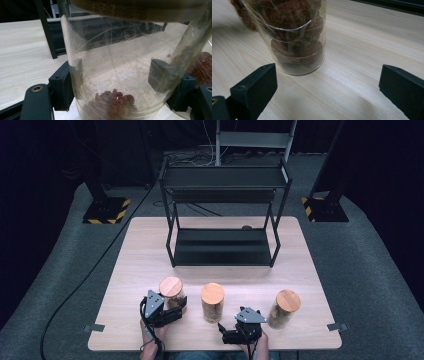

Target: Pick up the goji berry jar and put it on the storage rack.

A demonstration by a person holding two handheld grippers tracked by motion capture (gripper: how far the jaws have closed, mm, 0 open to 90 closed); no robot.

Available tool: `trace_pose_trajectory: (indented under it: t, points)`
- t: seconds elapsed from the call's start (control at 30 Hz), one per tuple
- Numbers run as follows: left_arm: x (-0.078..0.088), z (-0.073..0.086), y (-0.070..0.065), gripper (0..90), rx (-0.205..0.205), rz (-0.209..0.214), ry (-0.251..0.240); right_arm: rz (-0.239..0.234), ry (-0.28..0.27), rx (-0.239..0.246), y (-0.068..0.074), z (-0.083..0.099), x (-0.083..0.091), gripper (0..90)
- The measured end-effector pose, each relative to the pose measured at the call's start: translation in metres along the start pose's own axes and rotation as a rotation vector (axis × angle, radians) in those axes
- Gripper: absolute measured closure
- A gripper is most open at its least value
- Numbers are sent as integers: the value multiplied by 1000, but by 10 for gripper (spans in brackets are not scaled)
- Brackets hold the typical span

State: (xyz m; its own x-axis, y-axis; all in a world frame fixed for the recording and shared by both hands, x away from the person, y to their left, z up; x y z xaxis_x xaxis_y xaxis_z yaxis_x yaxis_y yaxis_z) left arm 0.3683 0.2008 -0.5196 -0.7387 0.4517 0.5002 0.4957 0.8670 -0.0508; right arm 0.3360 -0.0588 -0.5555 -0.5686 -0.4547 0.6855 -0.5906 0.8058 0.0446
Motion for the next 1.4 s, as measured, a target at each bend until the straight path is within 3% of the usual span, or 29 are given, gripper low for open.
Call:
trace_pose_trajectory:
  t: [1.4]
  points:
    - [0, -3, 0, 243, -28, 18, 4, 3, 7, 0, 0, 0, 0, 14]
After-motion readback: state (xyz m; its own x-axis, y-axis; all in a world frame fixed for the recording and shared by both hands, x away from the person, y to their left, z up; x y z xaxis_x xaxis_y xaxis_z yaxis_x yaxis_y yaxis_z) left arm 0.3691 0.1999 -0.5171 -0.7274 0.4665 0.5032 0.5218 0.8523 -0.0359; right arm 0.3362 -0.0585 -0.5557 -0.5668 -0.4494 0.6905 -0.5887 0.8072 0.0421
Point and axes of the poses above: each handheld gripper's, and its own axes: x roughly backward along the jaws, z roughly out of its underside, y roughly to its left, the point moved 4 cm from there along -x, roughly forward along the jaws, and after that the axes turned 12 degrees about y, right-handed, at the moved point
